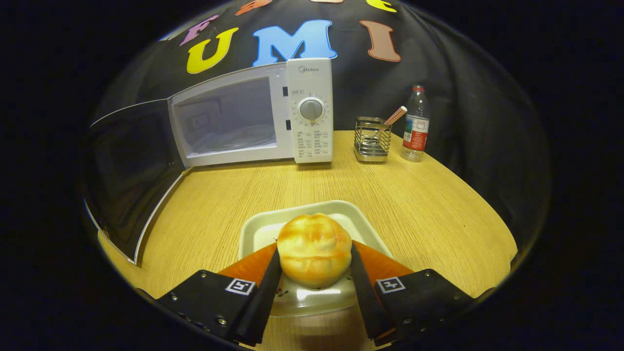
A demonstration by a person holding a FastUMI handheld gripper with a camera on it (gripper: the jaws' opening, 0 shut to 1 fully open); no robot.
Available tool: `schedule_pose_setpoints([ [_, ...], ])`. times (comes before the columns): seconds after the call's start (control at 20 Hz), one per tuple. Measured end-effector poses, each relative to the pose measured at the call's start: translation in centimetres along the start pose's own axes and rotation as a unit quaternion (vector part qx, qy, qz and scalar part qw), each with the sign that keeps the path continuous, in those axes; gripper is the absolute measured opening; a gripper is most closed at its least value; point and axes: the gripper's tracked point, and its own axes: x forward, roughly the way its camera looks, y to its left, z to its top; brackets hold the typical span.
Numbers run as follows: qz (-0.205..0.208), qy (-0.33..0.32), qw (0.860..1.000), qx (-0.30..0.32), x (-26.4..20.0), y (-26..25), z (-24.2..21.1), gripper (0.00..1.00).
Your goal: Open the microwave, put the food inside, and close the microwave door.
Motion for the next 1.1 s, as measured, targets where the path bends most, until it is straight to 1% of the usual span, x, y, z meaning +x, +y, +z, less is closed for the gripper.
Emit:
schedule_pose_setpoints([
  [0.05, 0.004, -0.008, 1.000, 0.000, -0.2, 0.4, 0.1, 0.75],
  [0.2, 0.059, -0.010, 0.998, 0.018, -0.8, 4.7, 0.4, 0.76],
  [0.4, 0.118, -0.041, 0.992, 0.010, -1.6, 11.3, 3.0, 0.75],
  [0.55, 0.160, -0.053, 0.985, 0.024, -1.5, 15.8, 4.9, 0.75],
  [0.8, 0.194, -0.069, 0.978, 0.036, 1.0, 21.0, 8.1, 0.75],
  [0.9, 0.196, -0.065, 0.978, 0.037, 2.6, 22.1, 8.7, 0.75],
  [1.1, 0.190, -0.080, 0.978, 0.035, 6.0, 23.5, 10.7, 0.75],
])
